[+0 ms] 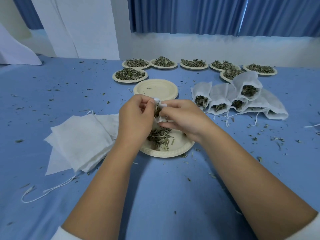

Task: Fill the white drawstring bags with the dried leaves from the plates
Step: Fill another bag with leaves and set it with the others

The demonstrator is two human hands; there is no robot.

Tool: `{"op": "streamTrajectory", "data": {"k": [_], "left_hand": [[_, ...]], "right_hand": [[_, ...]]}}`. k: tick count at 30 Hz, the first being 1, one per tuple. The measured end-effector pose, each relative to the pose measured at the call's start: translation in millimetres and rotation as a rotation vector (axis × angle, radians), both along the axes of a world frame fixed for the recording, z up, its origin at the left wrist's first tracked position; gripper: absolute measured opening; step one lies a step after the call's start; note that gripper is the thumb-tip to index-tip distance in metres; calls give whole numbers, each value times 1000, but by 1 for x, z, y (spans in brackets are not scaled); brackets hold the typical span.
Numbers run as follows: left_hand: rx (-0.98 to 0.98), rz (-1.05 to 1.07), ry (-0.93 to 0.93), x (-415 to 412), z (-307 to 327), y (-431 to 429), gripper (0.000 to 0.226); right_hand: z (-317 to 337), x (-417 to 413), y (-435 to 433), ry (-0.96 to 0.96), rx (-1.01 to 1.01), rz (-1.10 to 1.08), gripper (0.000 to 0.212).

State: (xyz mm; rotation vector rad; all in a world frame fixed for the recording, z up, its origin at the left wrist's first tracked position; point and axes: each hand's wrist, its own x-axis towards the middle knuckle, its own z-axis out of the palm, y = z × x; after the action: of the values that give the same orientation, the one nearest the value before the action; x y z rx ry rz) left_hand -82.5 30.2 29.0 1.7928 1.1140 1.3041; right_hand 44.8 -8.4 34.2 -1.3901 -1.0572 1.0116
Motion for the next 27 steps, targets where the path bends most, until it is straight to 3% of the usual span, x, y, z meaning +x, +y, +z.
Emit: {"op": "streamTrajectory", "data": {"k": [3,6,9,11,17,22,25,27], "left_hand": [[7,-11,7,0,0,-1,12],[-65,-47,-25,-1,2,-2,14],[-193,-115,-129,-2,4,-1,16],[-178,-105,-125,-2,3,-1,17],[-182,59,-289,-6,3,5,21],[-184,93,-320,-6,2,7,18],[-194,64,-305,-5,1,7,16],[-201,52,-309,-5,1,7,15]], "right_hand": [[1,1,-2,95,-10,-38,5],[-5,0,-1,55,36,-88,19],[-12,-6,1,4,66,-145,9],[-14,-10,2,-22,77,-131,7],[0,5,-7,-426,109,55,22],[-3,11,-16,-833,-90,287,51],[-8,0,-14,-925,-76,410,63],[-11,-4,-12,-992,-39,427,58]]}}
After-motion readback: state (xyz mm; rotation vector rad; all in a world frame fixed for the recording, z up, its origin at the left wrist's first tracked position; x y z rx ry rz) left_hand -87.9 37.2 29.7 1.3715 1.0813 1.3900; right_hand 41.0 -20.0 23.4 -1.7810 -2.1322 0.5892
